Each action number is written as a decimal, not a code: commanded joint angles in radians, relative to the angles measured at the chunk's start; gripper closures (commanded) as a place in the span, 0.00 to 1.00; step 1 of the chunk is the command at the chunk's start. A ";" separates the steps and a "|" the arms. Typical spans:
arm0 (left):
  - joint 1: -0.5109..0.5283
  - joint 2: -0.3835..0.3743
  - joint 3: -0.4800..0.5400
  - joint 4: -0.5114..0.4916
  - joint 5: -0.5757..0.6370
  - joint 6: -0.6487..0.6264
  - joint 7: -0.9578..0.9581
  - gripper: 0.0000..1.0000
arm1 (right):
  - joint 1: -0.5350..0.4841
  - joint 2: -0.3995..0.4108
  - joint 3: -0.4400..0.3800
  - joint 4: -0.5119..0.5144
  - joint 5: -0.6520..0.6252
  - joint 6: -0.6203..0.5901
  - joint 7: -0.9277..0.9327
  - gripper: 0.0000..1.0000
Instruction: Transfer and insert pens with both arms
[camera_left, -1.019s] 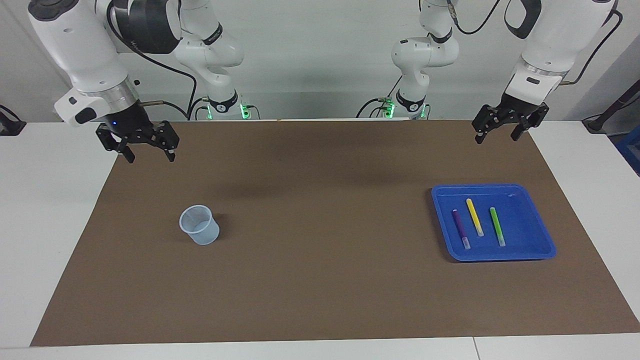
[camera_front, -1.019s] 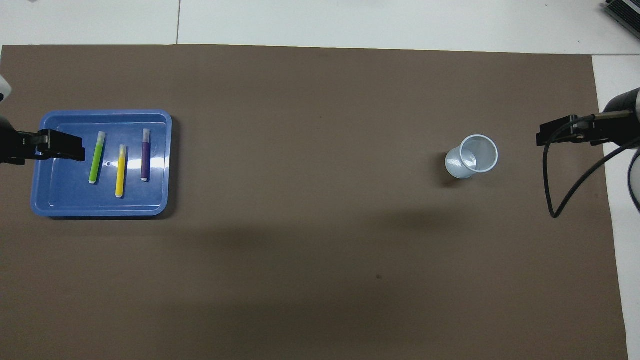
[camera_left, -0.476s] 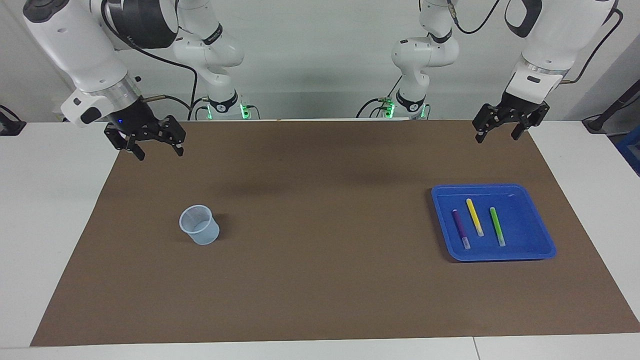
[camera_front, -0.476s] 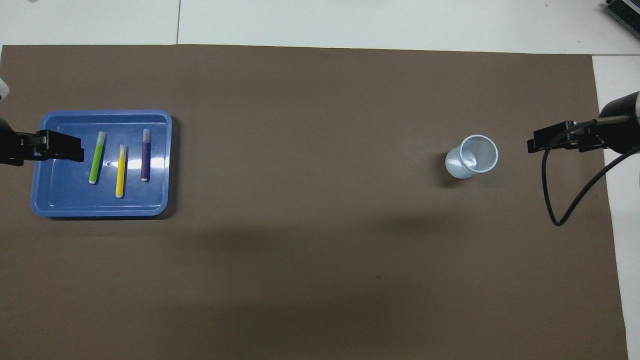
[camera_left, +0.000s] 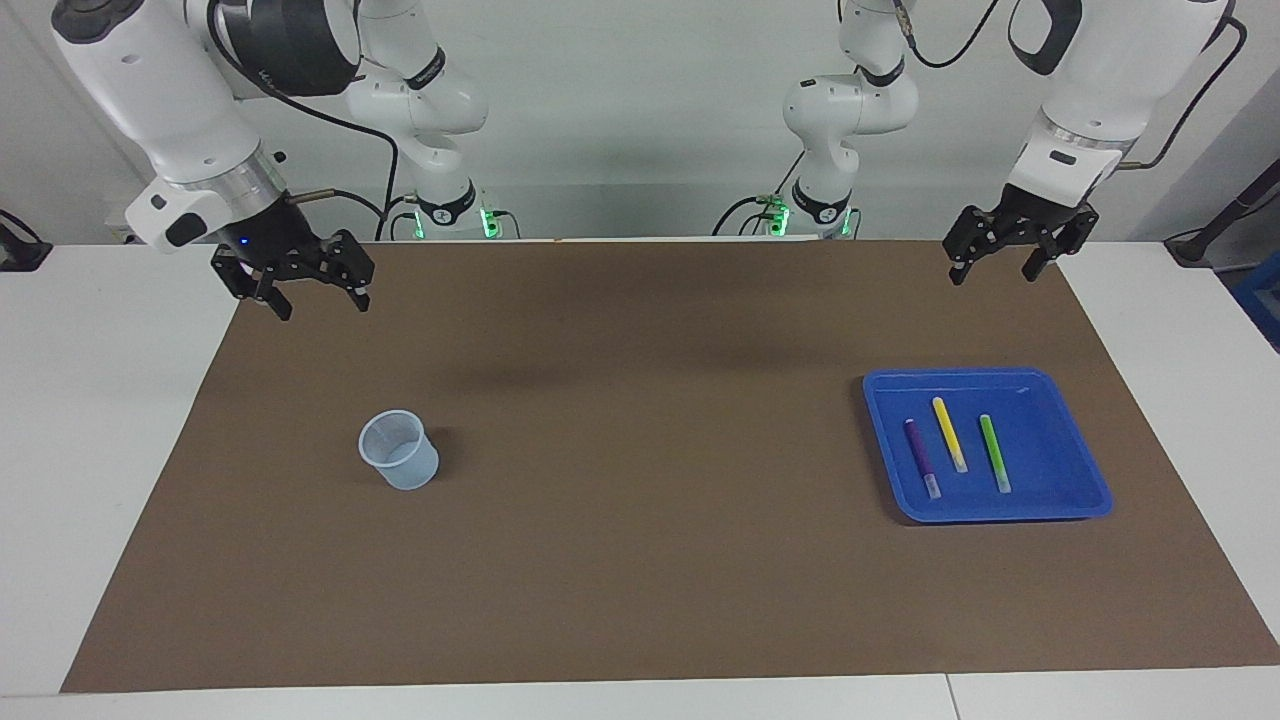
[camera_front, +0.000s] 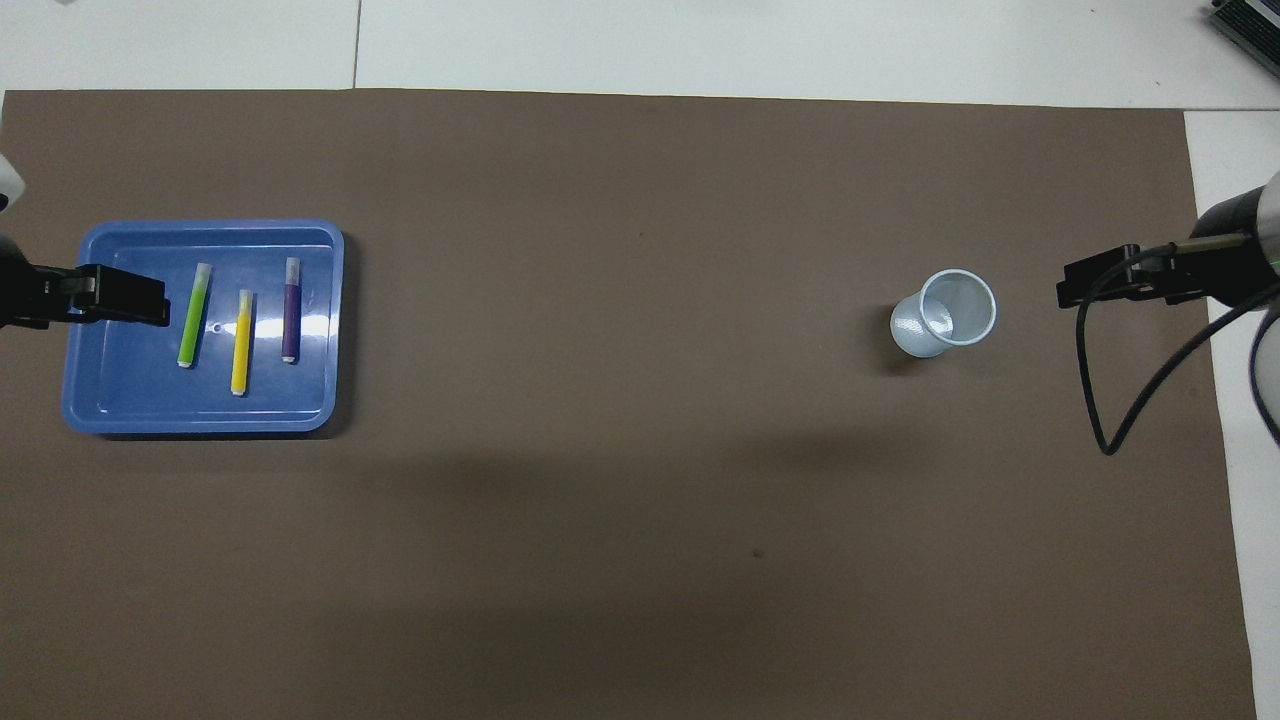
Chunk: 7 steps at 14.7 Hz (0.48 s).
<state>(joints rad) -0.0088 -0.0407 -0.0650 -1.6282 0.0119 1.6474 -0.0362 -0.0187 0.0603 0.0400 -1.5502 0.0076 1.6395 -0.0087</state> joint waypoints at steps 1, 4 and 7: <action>-0.005 -0.022 0.004 -0.018 0.010 -0.006 0.015 0.00 | 0.023 -0.007 0.009 0.012 -0.046 -0.023 0.041 0.00; -0.007 -0.022 0.004 -0.018 0.010 -0.006 0.018 0.00 | 0.023 -0.004 0.011 0.012 -0.041 -0.020 0.055 0.00; -0.005 -0.024 0.004 -0.030 -0.004 0.012 0.018 0.00 | 0.025 -0.004 0.011 0.012 -0.035 -0.020 0.069 0.00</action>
<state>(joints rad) -0.0088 -0.0408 -0.0653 -1.6299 0.0112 1.6481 -0.0316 0.0088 0.0603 0.0460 -1.5461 -0.0210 1.6387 0.0383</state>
